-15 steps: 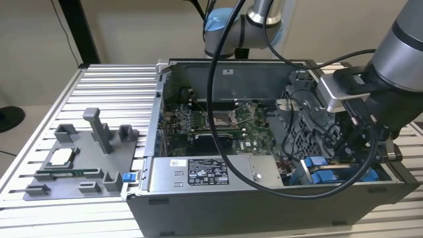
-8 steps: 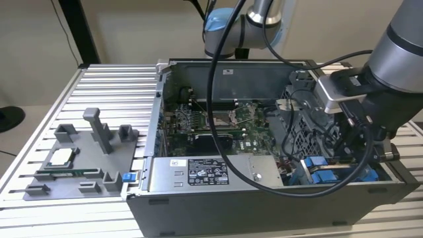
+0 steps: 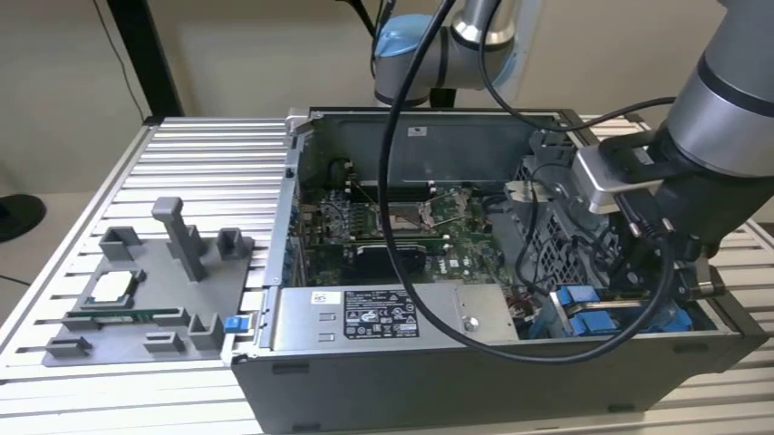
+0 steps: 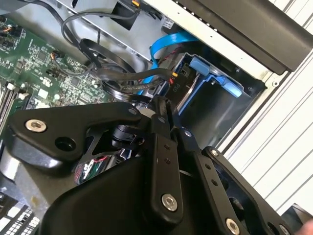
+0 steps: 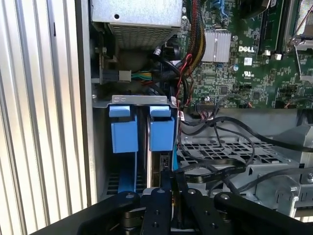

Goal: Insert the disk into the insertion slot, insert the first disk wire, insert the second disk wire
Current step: 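Insert the second disk wire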

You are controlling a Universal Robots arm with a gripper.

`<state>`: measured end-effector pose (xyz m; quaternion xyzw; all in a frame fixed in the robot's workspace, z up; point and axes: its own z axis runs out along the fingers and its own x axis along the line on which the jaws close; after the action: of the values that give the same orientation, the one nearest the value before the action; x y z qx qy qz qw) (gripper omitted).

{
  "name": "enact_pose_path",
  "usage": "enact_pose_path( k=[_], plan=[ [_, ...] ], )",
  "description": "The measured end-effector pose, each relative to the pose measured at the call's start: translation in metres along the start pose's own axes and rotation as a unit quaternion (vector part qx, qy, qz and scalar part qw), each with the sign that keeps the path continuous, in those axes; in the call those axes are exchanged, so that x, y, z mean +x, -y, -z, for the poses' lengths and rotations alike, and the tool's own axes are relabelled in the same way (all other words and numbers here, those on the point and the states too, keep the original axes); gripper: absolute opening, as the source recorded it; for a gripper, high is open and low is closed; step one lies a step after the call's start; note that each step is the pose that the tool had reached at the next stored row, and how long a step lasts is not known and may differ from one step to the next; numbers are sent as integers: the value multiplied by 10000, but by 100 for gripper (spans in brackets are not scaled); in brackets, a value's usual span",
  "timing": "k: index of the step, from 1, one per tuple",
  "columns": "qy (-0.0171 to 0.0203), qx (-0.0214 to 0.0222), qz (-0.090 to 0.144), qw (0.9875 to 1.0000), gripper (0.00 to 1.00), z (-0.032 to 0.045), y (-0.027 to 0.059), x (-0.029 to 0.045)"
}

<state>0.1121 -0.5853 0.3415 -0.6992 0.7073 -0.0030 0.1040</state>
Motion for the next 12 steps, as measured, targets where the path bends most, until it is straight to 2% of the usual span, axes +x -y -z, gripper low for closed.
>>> enact_pose_path(
  k=[9, 12],
  plan=[
    [1, 1, 5, 10000, 0, 15, 3, -1],
    [-9, 7, 8, 10000, 0, 17, 4, 0]
  ],
)
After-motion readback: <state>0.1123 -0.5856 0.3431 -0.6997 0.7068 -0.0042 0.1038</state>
